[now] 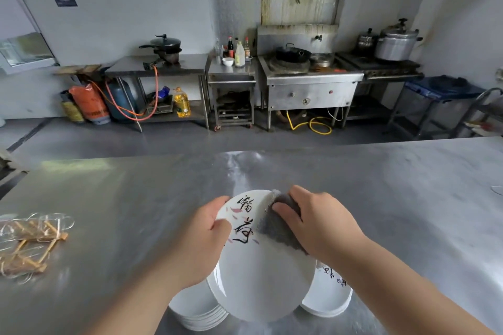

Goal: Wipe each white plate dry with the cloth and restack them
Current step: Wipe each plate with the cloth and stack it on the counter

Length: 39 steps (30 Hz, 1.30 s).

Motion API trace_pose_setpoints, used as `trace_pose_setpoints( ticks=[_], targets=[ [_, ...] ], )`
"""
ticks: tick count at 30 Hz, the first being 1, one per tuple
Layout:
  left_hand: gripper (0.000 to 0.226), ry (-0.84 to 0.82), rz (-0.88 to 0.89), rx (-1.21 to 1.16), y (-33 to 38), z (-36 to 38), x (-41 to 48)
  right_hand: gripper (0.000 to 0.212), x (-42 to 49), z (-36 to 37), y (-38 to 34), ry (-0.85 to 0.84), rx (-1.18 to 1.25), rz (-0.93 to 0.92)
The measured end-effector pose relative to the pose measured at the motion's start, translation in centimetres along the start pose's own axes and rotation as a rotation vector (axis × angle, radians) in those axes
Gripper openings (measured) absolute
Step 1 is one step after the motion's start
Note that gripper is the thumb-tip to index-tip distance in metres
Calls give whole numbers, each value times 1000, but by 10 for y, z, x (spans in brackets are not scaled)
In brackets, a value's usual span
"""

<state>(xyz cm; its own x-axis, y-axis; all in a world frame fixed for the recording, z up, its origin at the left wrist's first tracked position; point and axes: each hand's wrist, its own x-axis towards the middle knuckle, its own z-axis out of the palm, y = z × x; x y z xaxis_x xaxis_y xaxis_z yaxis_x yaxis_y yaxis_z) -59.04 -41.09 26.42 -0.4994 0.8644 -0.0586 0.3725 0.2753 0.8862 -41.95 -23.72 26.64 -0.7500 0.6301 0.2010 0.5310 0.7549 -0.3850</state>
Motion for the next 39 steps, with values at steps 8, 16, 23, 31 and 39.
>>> trace_pose_setpoints(
  ticks=[8,16,23,31,39],
  targets=[
    [53,64,57,-20,14,-3,13,33,17,-16,-19,106,120,-126],
    [48,294,-12,-197,-9,16,5,30,-9,23,6,90,452,263],
    [39,16,-49,-309,4,-2,17,26,19,3,15,16,370,43],
    [40,345,71,94,-2,21,23,31,7,13,0,108,333,81],
    [34,293,156,181,-7,34,10,36,-8,19,-3,73,236,72]
  ],
)
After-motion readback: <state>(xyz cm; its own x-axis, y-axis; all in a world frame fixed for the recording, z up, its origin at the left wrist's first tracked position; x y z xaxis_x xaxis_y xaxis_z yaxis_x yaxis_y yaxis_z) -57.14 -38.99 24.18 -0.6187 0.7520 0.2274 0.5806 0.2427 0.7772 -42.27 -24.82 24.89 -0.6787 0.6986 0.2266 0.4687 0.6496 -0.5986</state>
